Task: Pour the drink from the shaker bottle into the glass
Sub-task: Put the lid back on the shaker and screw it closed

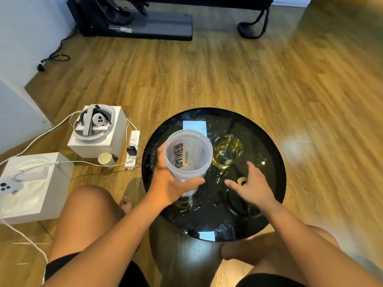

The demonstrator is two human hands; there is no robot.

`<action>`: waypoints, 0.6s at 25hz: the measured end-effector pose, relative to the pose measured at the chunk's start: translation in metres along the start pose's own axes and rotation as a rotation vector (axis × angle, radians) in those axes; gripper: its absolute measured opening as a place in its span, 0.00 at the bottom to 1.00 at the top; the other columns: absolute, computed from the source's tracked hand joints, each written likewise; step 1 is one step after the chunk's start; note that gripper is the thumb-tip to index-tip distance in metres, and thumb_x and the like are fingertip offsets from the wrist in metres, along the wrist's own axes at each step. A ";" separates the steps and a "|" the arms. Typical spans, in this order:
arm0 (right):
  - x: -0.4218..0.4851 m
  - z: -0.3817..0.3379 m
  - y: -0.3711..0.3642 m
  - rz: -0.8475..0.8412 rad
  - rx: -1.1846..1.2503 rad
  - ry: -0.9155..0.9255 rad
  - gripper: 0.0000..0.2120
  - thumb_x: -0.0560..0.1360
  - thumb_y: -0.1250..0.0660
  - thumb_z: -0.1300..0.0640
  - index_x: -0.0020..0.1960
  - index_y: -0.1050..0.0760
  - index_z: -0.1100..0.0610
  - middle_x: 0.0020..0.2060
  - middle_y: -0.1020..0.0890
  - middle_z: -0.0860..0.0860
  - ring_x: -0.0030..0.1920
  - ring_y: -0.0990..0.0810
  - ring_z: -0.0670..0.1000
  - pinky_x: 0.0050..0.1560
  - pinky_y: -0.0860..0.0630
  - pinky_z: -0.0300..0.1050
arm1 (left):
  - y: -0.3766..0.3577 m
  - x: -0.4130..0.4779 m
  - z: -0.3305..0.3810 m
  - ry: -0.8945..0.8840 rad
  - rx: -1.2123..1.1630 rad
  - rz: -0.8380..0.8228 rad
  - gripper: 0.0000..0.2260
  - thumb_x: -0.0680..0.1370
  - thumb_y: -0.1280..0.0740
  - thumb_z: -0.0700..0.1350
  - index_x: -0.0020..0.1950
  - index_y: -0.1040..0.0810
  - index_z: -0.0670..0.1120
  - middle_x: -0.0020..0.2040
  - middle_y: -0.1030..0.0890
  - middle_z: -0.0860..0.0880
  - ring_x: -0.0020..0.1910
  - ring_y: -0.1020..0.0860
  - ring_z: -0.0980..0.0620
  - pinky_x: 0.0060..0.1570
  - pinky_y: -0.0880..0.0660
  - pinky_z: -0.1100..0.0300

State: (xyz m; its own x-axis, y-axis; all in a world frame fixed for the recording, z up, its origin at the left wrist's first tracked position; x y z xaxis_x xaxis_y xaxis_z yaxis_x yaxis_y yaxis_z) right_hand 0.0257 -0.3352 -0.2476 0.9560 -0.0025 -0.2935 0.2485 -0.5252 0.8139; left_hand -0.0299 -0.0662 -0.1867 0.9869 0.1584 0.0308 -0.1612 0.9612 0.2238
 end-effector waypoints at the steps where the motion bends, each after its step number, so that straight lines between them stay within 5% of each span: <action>1: -0.006 0.003 -0.002 -0.027 -0.086 0.001 0.56 0.62 0.31 0.27 0.78 0.48 0.56 0.75 0.37 0.56 0.74 0.40 0.57 0.68 0.35 0.55 | 0.000 0.000 0.000 -0.010 0.002 -0.005 0.53 0.56 0.19 0.57 0.76 0.41 0.50 0.69 0.28 0.48 0.70 0.28 0.52 0.69 0.27 0.51; 8: -0.036 0.012 -0.012 0.009 -0.348 -0.021 0.57 0.61 0.39 0.21 0.78 0.54 0.51 0.74 0.38 0.54 0.71 0.37 0.60 0.64 0.31 0.58 | 0.000 0.000 0.000 -0.048 -0.014 0.005 0.50 0.58 0.19 0.57 0.74 0.41 0.53 0.69 0.29 0.50 0.70 0.29 0.56 0.66 0.29 0.60; 11: -0.045 0.008 -0.003 0.023 -0.233 -0.003 0.55 0.62 0.31 0.27 0.78 0.49 0.52 0.73 0.34 0.54 0.69 0.34 0.60 0.63 0.30 0.54 | 0.001 0.000 -0.002 -0.054 -0.013 0.007 0.51 0.58 0.18 0.57 0.75 0.39 0.48 0.70 0.28 0.48 0.71 0.29 0.52 0.69 0.28 0.51; 15: -0.053 -0.037 0.062 0.303 0.124 0.130 0.49 0.59 0.29 0.30 0.74 0.40 0.49 0.65 0.25 0.52 0.63 0.26 0.56 0.59 0.30 0.47 | 0.001 -0.001 0.001 -0.072 0.019 0.021 0.52 0.58 0.18 0.58 0.76 0.38 0.46 0.70 0.27 0.49 0.71 0.28 0.52 0.70 0.28 0.49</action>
State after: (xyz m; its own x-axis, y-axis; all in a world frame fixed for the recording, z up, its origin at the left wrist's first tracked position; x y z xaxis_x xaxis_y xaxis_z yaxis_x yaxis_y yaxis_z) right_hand -0.0040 -0.3362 -0.1631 0.9972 -0.0703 0.0250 -0.0631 -0.6168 0.7846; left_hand -0.0313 -0.0657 -0.1852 0.9813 0.1611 0.1055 -0.1824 0.9532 0.2412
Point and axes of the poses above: each hand's wrist, its own x-axis towards the middle knuckle, its own y-axis out of the back of the hand, z = x × y, the point moved 3 cm from there along x, towards the middle knuckle
